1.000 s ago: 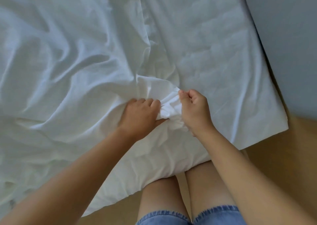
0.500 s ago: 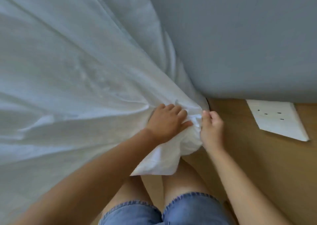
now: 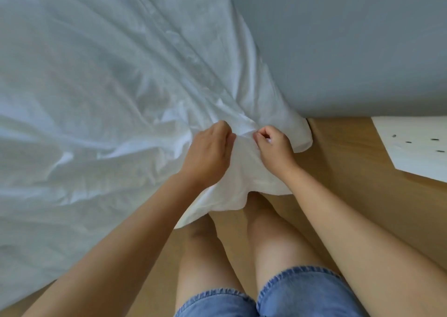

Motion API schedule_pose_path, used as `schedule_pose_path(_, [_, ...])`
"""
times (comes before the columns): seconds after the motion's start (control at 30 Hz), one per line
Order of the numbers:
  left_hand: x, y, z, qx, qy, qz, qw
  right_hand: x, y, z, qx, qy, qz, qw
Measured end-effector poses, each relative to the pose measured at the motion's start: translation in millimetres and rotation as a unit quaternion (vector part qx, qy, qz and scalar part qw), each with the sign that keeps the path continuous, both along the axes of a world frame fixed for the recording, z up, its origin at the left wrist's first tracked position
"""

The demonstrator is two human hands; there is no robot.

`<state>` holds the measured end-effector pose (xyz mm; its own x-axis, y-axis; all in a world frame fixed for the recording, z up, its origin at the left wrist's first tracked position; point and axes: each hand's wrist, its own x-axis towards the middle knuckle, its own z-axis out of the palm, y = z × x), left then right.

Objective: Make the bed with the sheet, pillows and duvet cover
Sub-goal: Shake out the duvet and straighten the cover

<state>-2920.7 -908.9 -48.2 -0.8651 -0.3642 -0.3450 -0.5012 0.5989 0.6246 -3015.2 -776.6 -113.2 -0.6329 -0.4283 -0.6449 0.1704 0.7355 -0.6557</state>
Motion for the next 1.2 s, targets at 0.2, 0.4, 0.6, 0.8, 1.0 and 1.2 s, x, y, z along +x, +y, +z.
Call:
schedule_pose_path(0.2, [-11.6, -38.2, -9.3, -0.084, -0.077, -0.064, 0.991, -5.7, -38.5, -4.3, -0.026, 0.049, -0.026, 0.998])
schedule_pose_path(0.4, [-23.1, -49.6, -37.4, -0.211, -0.219, -0.258, 0.917, -6.2, -34.4, -20.1, -0.008, 0.071, -0.014, 0.997])
schedule_pose_path(0.6, [-17.8, -36.0, -35.1, -0.228, -0.268, -0.173, 0.92, 22.3, 17.5, -9.5, 0.102, -0.055, 0.02, 0.993])
schedule_pose_path(0.8, [-4.3, -24.5, -27.4, -0.189, -0.304, -0.046, 0.933, -4.3, 5.5, 5.3, 0.073, -0.23, 0.188, 0.952])
schedule_pose_path(1.0, [0.7, -43.4, -26.6, -0.091, -0.321, 0.197, 0.922, -2.1, -31.1, 4.3, 0.098, -0.179, 0.192, 0.96])
schedule_pose_path(1.2, [6.9, -27.3, -30.2, -0.166, -0.328, 0.235, 0.9, 13.2, -33.8, 32.0, 0.054, -0.046, 0.072, 0.995])
